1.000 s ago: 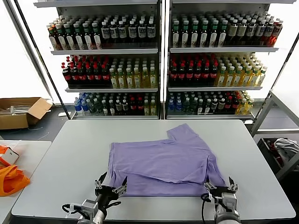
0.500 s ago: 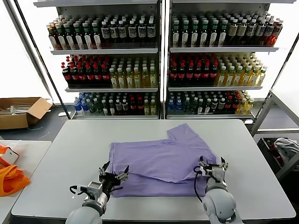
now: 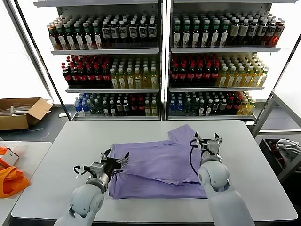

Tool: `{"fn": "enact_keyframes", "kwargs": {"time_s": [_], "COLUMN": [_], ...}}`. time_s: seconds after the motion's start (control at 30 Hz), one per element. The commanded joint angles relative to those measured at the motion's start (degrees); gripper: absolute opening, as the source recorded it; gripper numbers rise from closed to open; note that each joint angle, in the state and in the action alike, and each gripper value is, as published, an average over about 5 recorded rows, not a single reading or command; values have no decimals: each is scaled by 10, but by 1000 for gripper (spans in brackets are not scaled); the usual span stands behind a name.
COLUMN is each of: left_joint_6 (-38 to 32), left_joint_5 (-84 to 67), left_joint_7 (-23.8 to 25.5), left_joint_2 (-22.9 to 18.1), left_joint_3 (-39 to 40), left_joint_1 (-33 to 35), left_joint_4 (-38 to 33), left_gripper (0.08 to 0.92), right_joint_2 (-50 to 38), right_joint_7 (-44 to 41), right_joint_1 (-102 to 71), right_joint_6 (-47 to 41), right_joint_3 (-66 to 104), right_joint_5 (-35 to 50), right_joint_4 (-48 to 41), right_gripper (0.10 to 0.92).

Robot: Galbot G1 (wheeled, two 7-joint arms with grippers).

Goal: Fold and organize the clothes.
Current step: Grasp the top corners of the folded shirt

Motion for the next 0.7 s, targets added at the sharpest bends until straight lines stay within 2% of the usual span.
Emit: {"fn": "enact_keyframes", "kwargs": {"time_s": [0.03,0.27,0.7], "left_joint_6": [8,13,20], "left_joint_5": [-30,-35,-37], "left_joint_7": [6,6,6], "left_joint_2": [9,8,2], "left_joint_3": [32,33,34], "left_joint_1": [-169,-187,-174], "left_joint_4": [174,213,224], "left_gripper": [822,823,822], "right_joint_2": [25,60,74], "right_joint_7": [-12,-32,-50], "right_joint_1": [170,198,198], "right_joint_6": [-1,0,20], "right_joint_3": [-35,-33,-5], "right_joint_5": [28,10,-23], "right_joint_4": [-190,-285,-370], "right_gripper": [823,823,823]}}
